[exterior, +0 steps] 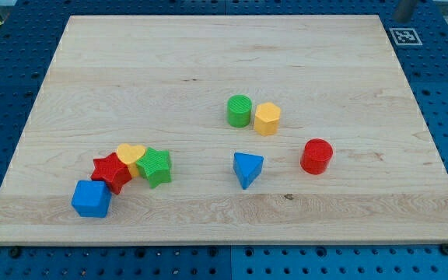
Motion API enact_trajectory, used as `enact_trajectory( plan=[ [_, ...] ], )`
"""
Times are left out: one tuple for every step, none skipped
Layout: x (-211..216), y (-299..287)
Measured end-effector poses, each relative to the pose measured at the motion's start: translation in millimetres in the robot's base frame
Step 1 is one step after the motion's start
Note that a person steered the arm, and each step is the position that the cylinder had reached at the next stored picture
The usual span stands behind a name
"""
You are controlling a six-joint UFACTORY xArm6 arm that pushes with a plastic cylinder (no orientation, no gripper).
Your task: Point your arm at the green circle
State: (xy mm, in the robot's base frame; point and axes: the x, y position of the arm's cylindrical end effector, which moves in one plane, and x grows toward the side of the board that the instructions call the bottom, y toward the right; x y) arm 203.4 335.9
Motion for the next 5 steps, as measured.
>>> enact_trajectory(
  plan=[
    [2,1],
    [16,-7],
    [30,-65],
    [39,-100],
    [62,-134]
  ],
)
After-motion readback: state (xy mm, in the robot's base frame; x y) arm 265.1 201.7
